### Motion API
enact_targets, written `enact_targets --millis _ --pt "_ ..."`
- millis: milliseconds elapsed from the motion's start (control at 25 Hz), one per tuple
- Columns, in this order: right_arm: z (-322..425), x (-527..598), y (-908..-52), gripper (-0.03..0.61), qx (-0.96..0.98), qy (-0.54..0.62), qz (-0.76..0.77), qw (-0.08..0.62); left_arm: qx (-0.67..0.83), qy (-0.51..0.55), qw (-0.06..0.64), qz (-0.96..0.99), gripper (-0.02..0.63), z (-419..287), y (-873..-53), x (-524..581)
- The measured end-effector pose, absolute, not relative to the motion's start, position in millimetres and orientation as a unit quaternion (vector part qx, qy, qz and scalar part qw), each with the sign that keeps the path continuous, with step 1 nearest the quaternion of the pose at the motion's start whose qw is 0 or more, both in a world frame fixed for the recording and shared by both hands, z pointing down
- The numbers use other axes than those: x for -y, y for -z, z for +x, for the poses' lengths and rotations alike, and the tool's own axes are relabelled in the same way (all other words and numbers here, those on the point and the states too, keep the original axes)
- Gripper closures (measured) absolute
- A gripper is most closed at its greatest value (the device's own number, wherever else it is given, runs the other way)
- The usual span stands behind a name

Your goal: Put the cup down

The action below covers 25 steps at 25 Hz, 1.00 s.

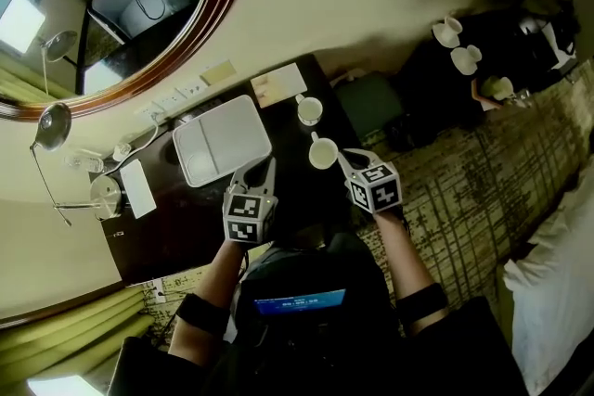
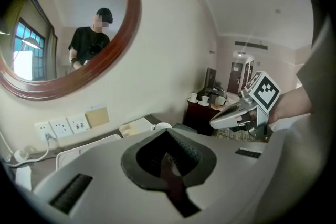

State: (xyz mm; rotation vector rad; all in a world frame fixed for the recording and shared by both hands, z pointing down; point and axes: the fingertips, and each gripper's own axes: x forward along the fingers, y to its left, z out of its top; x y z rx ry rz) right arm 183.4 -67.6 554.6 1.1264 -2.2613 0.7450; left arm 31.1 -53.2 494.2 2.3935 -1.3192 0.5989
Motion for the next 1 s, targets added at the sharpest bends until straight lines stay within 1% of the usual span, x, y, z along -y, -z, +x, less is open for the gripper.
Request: enact_targets --millis 240,560,800,1000 --pt "174 59 -550 0.578 0.833 -0.252 0.419 0.259 0.487 -0.208 0.186 0.828 0.611 -4 -492 37" --pt "140 42 -561 0.578 0.835 -0.245 0.399 0.288 0.525 -0.204 0.193 0.803 0.611 -62 -496 17" --pt "118 33 -568 0.578 0.841 -0.24 0.38 0.302 0.54 -0.201 0.186 0.796 0.611 -80 -495 6" --pt "107 30 -561 0.577 0.843 -0.243 0.372 0.302 0.545 -0.189 0.2 0.792 0.611 -86 -494 3"
